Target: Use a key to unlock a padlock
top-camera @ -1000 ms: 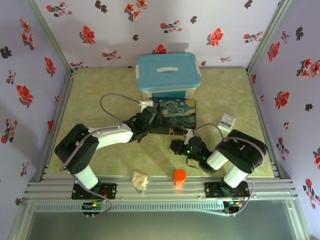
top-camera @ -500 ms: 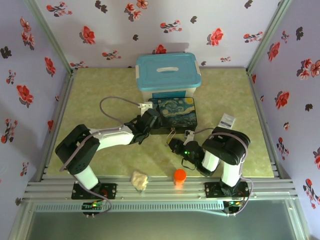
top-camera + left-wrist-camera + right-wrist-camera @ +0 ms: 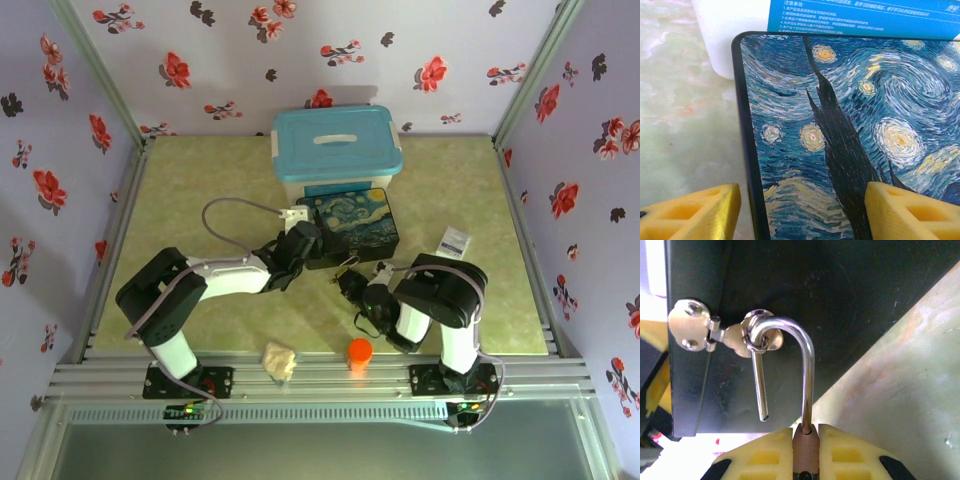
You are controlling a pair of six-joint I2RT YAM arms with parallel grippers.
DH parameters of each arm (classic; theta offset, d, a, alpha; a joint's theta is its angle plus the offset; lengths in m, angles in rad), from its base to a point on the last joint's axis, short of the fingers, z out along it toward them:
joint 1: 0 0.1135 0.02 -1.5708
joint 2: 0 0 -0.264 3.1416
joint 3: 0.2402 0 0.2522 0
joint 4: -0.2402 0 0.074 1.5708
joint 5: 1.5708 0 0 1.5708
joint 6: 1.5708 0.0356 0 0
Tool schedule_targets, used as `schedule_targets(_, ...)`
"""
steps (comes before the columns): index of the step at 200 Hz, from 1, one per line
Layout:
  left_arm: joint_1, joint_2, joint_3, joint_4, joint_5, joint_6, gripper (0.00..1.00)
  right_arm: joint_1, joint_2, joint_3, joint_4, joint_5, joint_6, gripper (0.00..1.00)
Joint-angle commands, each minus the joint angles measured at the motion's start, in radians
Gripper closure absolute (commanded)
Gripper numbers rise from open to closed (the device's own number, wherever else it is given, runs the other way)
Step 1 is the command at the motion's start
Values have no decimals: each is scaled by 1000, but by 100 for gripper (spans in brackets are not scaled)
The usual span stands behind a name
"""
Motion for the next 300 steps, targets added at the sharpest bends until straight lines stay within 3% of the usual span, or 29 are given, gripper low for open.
schedule_targets(1,-6,63,-74,-168,8,64,35,-6,28,0,-60,158,58,100)
schedule_targets(100,-6,87,-103,-93,47,124,39,-27,-94,-11,-61,234,-69,100)
schedule_targets(128,-6,93,-98,-94,47,127,40,-29,-101,14,-60,226,-33,100)
schedule_targets(166,-6,84,-107,-86,47,128,41,-32,-25,40,-58,177,151,100)
schedule_targets(208,-6,74,-116,-90,46,128,41,-38,-85,16,-60,206,83,100)
schedule_targets(300,-4,83,-110,-96,35,128,41,-159,-226,-94,-63,177,-32,100)
